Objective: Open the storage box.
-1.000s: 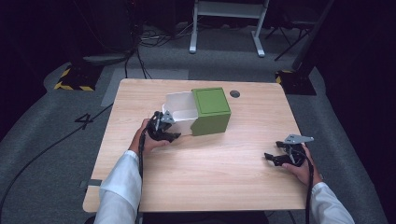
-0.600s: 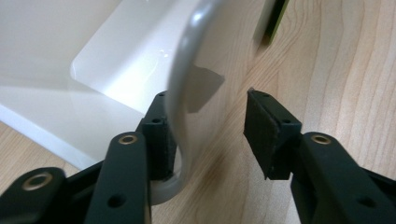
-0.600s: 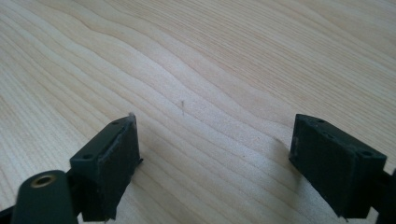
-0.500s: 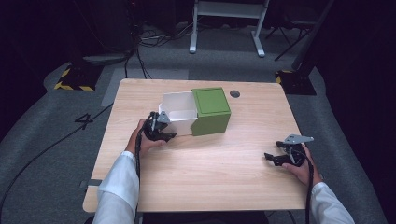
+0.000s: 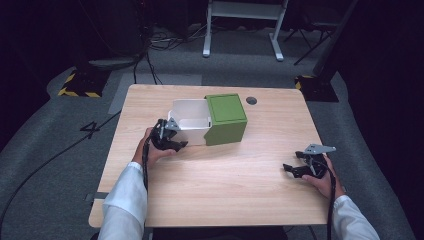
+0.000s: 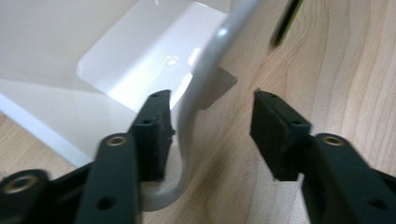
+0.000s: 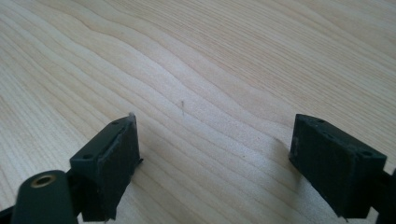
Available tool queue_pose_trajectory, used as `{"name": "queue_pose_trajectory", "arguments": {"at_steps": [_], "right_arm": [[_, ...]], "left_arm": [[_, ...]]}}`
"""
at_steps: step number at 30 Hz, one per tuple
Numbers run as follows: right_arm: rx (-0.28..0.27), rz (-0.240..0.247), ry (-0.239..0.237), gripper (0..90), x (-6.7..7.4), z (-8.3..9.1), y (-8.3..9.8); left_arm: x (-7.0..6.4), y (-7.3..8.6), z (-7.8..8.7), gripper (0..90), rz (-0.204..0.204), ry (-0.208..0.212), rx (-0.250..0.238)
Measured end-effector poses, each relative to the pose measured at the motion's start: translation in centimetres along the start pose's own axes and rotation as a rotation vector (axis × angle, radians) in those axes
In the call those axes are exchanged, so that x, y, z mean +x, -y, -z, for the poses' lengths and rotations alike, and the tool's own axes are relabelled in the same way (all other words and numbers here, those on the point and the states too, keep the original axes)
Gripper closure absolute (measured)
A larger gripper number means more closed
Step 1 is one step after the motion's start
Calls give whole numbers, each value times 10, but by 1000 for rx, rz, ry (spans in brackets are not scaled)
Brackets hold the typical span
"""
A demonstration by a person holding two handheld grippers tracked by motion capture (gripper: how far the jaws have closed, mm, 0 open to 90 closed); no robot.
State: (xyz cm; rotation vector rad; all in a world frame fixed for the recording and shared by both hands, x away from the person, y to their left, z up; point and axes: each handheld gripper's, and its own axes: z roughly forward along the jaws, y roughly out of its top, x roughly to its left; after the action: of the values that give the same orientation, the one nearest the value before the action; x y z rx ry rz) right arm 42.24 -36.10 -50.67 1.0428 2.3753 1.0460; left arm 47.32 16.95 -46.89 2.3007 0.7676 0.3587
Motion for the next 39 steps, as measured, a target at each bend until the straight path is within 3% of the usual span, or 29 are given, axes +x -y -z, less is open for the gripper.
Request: {"name": "queue_pose_trajectory", "arguments": {"at_steps": [7, 14, 18, 23, 30, 39], "right_arm": [[0, 0, 0, 157, 0, 0, 0], [0, 0, 0, 157, 0, 0, 0], [0, 0, 0, 157, 0, 0, 0], [0, 0, 0, 157, 0, 0, 0], [0, 0, 0, 157, 0, 0, 0], [0, -1, 1, 156, 0, 0, 0]], "left_arm": [[1, -2, 16, 355, 19, -7, -50], [-2, -4, 30, 265, 7, -37, -51], [-6, -3, 39, 185, 4, -84, -38], [-10, 0, 54, 170, -12, -143, -42], [-15, 10, 71, 171, -13, -189, -52], [-30, 31, 88, 171, -40, -221, -28]]}}
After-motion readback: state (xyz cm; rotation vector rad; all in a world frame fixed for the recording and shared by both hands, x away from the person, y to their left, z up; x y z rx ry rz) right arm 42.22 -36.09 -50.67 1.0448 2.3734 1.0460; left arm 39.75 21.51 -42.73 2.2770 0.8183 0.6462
